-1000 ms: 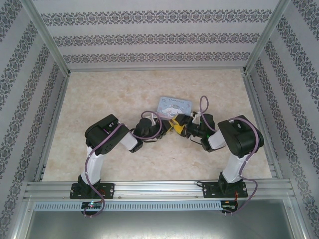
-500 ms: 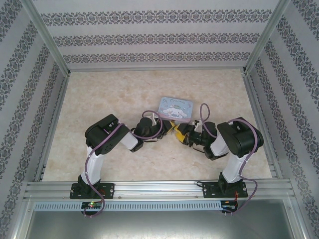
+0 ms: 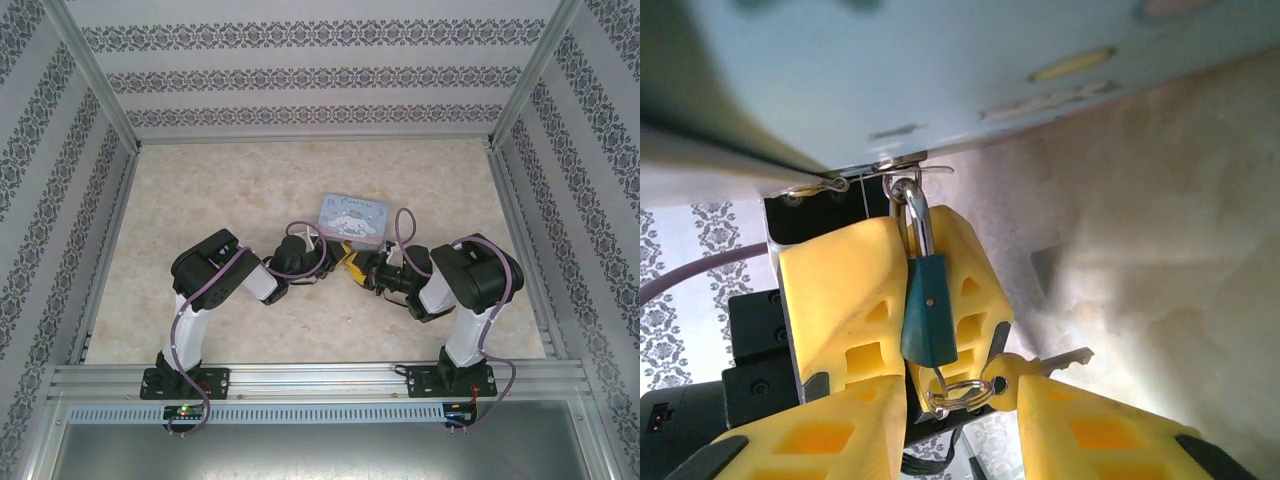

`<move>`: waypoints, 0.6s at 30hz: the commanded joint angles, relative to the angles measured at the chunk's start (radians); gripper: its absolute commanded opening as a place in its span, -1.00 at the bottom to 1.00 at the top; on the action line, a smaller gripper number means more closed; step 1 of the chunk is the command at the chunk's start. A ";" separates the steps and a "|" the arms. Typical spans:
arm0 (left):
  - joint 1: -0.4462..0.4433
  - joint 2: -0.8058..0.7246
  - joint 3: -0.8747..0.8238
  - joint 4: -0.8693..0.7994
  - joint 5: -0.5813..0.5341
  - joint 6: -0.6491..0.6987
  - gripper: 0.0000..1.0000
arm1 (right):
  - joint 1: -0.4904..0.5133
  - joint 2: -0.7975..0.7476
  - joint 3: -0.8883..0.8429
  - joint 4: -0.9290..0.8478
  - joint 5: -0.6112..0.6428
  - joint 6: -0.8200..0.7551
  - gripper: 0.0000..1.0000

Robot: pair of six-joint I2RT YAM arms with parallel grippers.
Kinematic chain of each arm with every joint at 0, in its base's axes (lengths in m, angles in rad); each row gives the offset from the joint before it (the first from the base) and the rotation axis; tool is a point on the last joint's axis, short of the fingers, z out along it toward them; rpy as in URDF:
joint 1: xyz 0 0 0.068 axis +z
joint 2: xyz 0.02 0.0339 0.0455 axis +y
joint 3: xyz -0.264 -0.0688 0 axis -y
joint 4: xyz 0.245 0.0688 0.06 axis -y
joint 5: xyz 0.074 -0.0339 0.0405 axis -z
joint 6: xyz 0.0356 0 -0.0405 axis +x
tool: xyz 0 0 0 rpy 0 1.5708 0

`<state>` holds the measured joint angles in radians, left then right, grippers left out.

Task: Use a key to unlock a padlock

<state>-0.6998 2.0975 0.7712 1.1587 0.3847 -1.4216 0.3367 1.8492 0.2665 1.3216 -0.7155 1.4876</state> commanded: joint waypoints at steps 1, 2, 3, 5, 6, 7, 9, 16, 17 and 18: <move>-0.007 0.013 0.025 0.004 0.026 -0.007 -1.00 | 0.019 0.015 0.028 0.064 -0.007 -0.009 -0.33; -0.007 0.013 0.026 0.003 0.025 -0.007 -1.00 | 0.021 0.015 0.028 0.063 -0.004 -0.007 -0.34; -0.007 0.013 0.027 0.002 0.025 -0.007 -1.00 | 0.022 0.016 0.030 0.064 -0.001 -0.006 -0.36; -0.007 0.013 0.027 0.000 0.026 -0.007 -1.00 | 0.023 0.016 0.036 0.064 0.001 0.000 -0.39; -0.007 0.013 0.028 0.001 0.026 -0.008 -1.00 | 0.024 0.016 0.040 0.064 0.001 0.002 -0.40; -0.007 0.015 0.027 0.001 0.025 -0.008 -1.00 | 0.026 0.015 0.042 0.064 0.002 0.003 -0.41; -0.007 0.015 0.028 0.003 0.026 -0.013 -1.00 | 0.030 0.009 0.046 0.064 -0.002 0.000 -0.42; -0.007 0.029 0.023 0.039 0.020 -0.044 -1.00 | 0.033 0.007 0.040 0.064 -0.003 -0.003 -0.59; -0.007 0.030 0.022 0.043 0.021 -0.047 -1.00 | 0.033 0.007 0.041 0.064 -0.003 -0.001 -0.62; -0.007 0.030 0.022 0.045 0.020 -0.051 -1.00 | 0.033 0.007 0.042 0.064 -0.003 0.000 -0.63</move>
<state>-0.6987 2.1021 0.7769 1.1610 0.3687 -1.4483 0.3450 1.8572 0.2863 1.3201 -0.6968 1.4982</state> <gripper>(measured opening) 0.119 0.189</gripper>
